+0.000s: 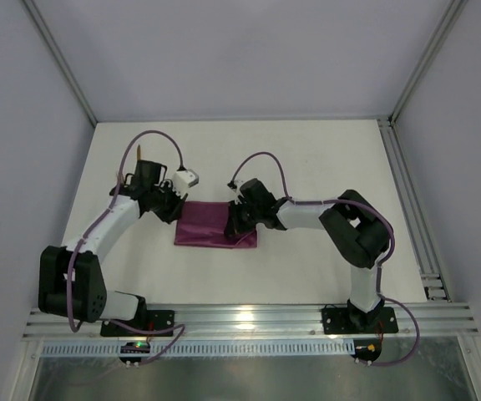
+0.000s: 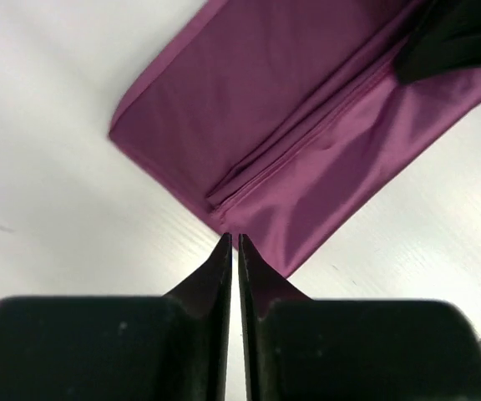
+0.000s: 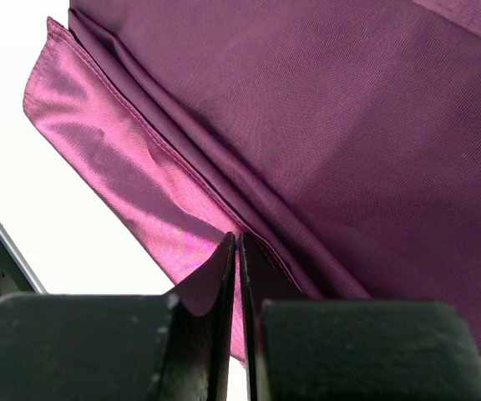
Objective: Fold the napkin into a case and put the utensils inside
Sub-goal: Smooth out the 2/3-rectangle-folded napkin at the center of the board.
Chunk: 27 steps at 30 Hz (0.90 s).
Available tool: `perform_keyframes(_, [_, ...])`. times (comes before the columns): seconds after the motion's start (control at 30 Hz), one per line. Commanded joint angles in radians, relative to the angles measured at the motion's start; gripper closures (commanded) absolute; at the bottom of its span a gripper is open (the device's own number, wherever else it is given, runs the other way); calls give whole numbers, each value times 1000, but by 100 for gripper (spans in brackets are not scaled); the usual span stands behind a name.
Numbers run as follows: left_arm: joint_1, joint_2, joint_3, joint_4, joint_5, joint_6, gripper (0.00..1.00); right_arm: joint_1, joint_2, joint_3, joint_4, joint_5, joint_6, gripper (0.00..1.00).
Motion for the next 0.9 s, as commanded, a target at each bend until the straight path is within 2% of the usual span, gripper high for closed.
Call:
perform_keyframes(0.0, [-54, 90, -37, -59, -7, 51, 97, -7, 10, 13, -12, 34, 12, 92])
perform_keyframes(0.1, [-67, 190, -29, -85, -17, 70, 96, -7, 10, 13, -11, 34, 15, 93])
perform_keyframes(0.2, [-67, 232, -41, -50, -59, 76, 92, -7, 8, 8, -11, 36, 15, 93])
perform_keyframes(0.33, [-67, 316, -35, -39, -80, 76, 92, -5, -8, 10, -15, 46, 9, 93])
perform_keyframes(0.57, [-67, 329, -42, -30, -60, 57, 92, 65, -151, 24, -69, 137, -15, 93])
perform_keyframes(0.7, [-67, 329, -42, -24, -62, 50, 92, 119, -131, -11, 68, 105, 87, 94])
perform_keyframes(0.87, [-67, 325, -40, -16, -62, 39, 91, 132, -10, 13, 198, 48, 175, 95])
